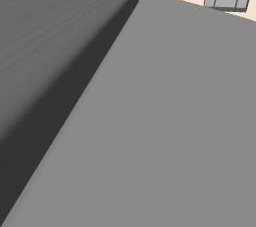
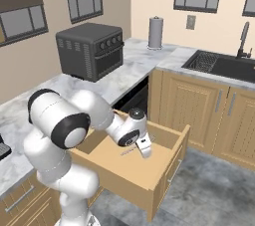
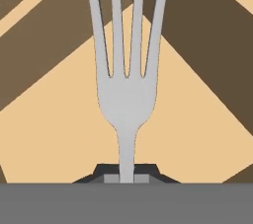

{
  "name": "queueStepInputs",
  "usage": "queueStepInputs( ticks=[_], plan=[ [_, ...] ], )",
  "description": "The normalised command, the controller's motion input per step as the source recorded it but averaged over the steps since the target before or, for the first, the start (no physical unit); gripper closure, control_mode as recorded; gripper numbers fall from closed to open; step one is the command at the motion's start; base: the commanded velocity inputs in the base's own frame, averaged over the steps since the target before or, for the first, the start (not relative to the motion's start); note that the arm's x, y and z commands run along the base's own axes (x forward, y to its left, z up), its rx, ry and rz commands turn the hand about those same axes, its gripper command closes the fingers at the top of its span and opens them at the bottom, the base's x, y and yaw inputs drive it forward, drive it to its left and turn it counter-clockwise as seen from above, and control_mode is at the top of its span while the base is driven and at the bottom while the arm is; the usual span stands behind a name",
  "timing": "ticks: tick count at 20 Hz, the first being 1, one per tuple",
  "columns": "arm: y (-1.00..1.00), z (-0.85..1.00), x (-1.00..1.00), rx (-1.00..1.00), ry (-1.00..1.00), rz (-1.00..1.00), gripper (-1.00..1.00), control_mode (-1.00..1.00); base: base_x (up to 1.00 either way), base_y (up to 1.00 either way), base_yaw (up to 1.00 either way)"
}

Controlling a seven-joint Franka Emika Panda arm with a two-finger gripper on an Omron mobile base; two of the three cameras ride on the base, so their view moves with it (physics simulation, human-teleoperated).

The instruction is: Organize the utensils by type. Pick up the wooden spoons from the counter and place them in the open cabinet. Then pick up the metallic utensils from the counter and place them in the open drawer.

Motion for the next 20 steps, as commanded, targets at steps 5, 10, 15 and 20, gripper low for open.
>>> queueStepInputs(
  ticks=[5, 10, 15, 20],
  plan=[
    [-0.08, -0.50, 0.14, 0.00, 0.00, 0.00, 1.00, -1.00, 0.00, 0.00, 0.00],
    [0.00, -0.54, 0.08, -0.01, 0.00, 0.02, 1.00, -1.00, 0.00, 0.00, 0.00],
    [0.02, -0.53, 0.09, -0.03, 0.04, 0.07, 1.00, -1.00, 0.00, 0.00, 0.00],
    [0.10, -0.40, 0.09, -0.01, 0.01, 0.07, 1.00, -1.00, 0.00, 0.00, 0.00]
  ],
)
